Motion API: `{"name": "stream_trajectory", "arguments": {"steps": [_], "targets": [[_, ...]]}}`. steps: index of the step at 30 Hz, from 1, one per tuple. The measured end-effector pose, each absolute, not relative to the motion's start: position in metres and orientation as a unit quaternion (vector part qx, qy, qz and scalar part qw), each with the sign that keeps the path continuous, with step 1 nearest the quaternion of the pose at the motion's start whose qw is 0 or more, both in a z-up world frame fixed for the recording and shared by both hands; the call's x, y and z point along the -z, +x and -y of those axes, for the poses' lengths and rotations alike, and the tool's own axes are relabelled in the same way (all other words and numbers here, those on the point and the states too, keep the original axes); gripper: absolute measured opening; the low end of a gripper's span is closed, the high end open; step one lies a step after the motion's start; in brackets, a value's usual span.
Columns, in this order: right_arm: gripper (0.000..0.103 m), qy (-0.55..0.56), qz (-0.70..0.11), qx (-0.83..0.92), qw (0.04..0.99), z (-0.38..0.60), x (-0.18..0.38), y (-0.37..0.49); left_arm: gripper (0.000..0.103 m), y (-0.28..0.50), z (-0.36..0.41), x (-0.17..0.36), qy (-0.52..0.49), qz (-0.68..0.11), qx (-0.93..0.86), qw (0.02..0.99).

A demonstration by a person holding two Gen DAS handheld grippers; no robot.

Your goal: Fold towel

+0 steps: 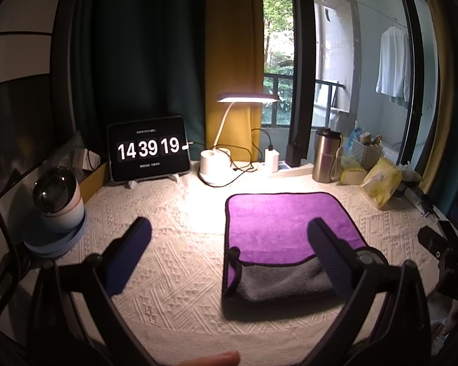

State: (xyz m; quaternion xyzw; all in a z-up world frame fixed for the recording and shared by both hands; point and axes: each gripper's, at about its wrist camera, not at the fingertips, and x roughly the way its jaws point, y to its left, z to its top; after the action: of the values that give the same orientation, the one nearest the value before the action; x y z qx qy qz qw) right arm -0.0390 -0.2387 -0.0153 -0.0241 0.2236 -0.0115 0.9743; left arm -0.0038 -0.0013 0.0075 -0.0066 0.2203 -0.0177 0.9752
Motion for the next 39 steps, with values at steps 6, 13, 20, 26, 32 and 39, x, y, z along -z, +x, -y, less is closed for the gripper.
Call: {"name": "stream_trajectory", "arguments": {"steps": [6,13,20,26,32,39], "targets": [[0.103,-0.024,-0.223,0.012,0.974,0.2385,0.0157,-0.0394,0.103,-0.0040,0.0012,-0.0072,-0.007,-0.220,0.018,0.975],[0.103,-0.024,-0.225,0.011,0.974,0.2381,0.0155,-0.0392,0.103,-0.0047,0.0015,-0.0065,-0.007,-0.220,0.018,0.975],[0.103,-0.024,-0.224,0.012,0.974,0.2389,0.0154,-0.0393,0.103,-0.0047,0.0014,-0.0063,-0.007,-0.220,0.018,0.975],[0.103,-0.024,-0.224,0.012,0.974,0.2390,0.0152,-0.0391,0.103,-0.0044,0.0012,-0.0066,-0.008,-0.220,0.018,0.975],[0.103,-0.024,-0.224,0.011,0.974,0.2393,0.0154,-0.0390,0.103,-0.0053,0.0016,-0.0067,-0.008,-0.219,0.019,0.975],[0.103,-0.022,-0.225,0.012,0.974,0.2409,0.0167,-0.0394,0.103,-0.0065,0.0027,-0.0067,-0.009,-0.219,0.019,0.975]]}}
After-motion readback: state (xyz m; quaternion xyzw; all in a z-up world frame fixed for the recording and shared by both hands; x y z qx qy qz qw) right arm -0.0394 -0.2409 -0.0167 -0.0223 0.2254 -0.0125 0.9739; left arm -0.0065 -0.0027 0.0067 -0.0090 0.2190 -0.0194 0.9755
